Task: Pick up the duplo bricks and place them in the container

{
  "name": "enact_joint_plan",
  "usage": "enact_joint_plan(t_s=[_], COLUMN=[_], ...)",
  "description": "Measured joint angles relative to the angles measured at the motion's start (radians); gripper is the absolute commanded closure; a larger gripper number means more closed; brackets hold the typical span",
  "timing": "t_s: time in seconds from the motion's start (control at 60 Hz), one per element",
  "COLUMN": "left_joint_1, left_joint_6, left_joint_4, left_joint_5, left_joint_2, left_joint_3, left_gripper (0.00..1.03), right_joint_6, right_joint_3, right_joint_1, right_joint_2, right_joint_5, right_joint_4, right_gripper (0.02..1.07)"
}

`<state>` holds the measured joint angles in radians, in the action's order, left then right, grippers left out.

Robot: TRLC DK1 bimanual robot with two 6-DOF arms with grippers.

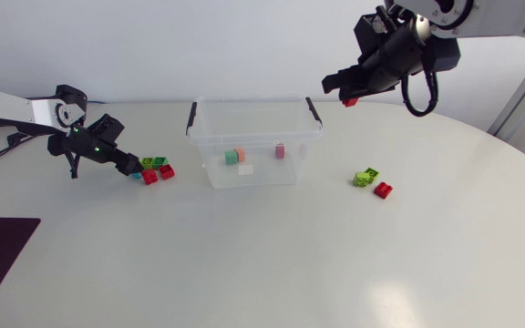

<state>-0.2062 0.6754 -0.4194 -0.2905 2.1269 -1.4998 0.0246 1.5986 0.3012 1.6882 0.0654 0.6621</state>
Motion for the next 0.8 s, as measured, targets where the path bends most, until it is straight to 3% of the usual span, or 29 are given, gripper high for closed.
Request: enact_joint_plan(t_s=[0.15,0.233,0.383,0.65,0.717,0.8], left_joint_1=[0.000,0.000,0.000,-0.005,-0.013,-0.023], left_joint_6=[0.003,0.006,0.008,0.036,0.038,0.040], left_joint_4=[0.002,0.002,0.003,-0.008,-0.021,-0.029], left_joint_5=[0.000,0.000,0.000,0.000,0.000,0.000], left_joint_2=[0.034,0.045,0.066,0.079,0.068,0.042], left_joint_3=[-0.027,-0.027,-0.029,-0.029,-0.029,-0.029], left_gripper=[0.22,0.32,0.67,0.70,0.70,0.70], right_joint_6=[-0.011,-0.019,-0.022,-0.021,-0.021,-0.021], right_joint_3=[0.048,0.071,0.117,0.160,0.170,0.203], right_joint_1=[0.034,0.045,0.062,0.117,0.126,0.131], right_joint_2=[0.071,0.095,0.132,0.206,0.221,0.251], right_joint_5=[0.000,0.000,0.002,0.003,0.004,0.003], right_joint_4=[0.000,0.000,-0.008,-0.027,-0.041,-0.045], right_gripper=[0.77,0.77,0.77,0.76,0.63,0.39])
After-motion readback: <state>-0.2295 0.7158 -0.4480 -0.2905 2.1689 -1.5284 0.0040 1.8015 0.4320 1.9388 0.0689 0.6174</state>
